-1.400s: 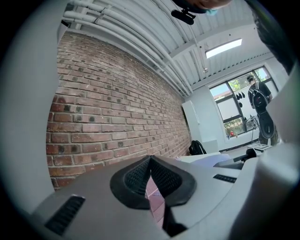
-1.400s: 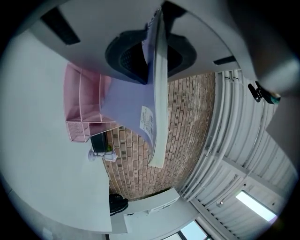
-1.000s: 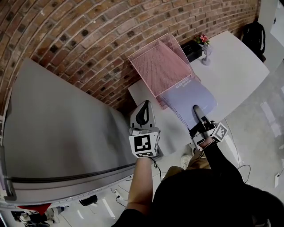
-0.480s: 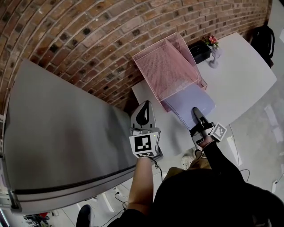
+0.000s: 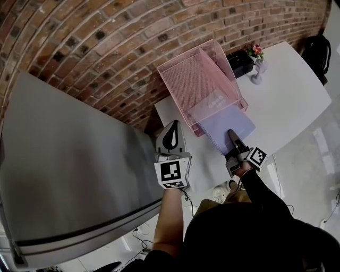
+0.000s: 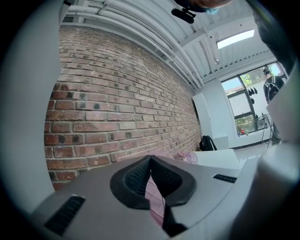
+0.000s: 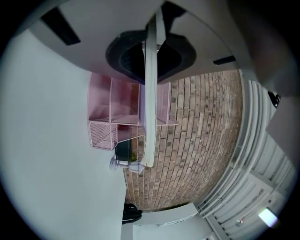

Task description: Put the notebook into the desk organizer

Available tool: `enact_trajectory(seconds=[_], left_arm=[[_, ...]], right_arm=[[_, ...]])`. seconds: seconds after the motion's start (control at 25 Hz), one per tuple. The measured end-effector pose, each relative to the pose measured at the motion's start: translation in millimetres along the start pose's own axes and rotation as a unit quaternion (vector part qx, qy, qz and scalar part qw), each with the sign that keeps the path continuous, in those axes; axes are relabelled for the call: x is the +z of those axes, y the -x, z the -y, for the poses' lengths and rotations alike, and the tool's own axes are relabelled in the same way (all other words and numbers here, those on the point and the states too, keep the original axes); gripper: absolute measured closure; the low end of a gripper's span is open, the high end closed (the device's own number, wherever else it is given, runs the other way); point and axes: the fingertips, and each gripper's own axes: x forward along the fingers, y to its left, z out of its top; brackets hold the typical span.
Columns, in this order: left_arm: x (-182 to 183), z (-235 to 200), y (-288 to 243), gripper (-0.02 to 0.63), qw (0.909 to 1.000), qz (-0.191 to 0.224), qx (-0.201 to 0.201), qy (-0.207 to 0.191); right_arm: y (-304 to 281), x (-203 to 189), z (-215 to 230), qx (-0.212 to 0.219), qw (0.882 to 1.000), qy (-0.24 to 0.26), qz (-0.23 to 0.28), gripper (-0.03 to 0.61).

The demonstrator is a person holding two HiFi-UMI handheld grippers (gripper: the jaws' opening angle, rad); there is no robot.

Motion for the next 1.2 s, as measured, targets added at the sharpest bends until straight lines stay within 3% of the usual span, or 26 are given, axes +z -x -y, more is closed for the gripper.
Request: enact_trajectory(seconds=[0.16, 0.4, 0.68, 0.84, 0.96, 1.2], left_arm=[[-0.7, 0.6, -5.3, 0.6, 1.0, 0.002, 0.001, 0.005], [-3.3, -5.3, -8.7, 0.6, 1.0, 0.0, 0.01, 0.002], [-2.0, -16.3, -8.4, 0.6, 0.9998, 0.002, 0.021, 0.003], [-4.2, -21.3, -4.9, 0.6, 0.9996, 0.001, 0.027, 0.006], [-6.7, -23.2, -0.6, 0.6, 0.9996, 0.0, 0.029, 0.008], [-3.6, -21.5, 8.8, 0.6, 0.9994, 0.01, 0.028, 0.016]], right_arm=[[-9.1, -3.4, 5.5, -0.037, 0.999, 0.015, -0.005, 0.532], [-24.1, -11.2, 2.0, -0.052, 0.998, 0.035, -0.018, 0.528], [-40.5, -49.1, -4.0, -0.052, 0.991, 0.07, -0.102, 0.514], [-43.1, -70.9, -7.5, -0.054, 0.984, 0.082, -0.151, 0.459], [-43.5, -77.6, -11.5, -0.032, 0.979, 0.085, -0.181, 0.338], [-34.3, -90.8, -23.4, -0.009, 0.964, 0.144, -0.223, 0.307]])
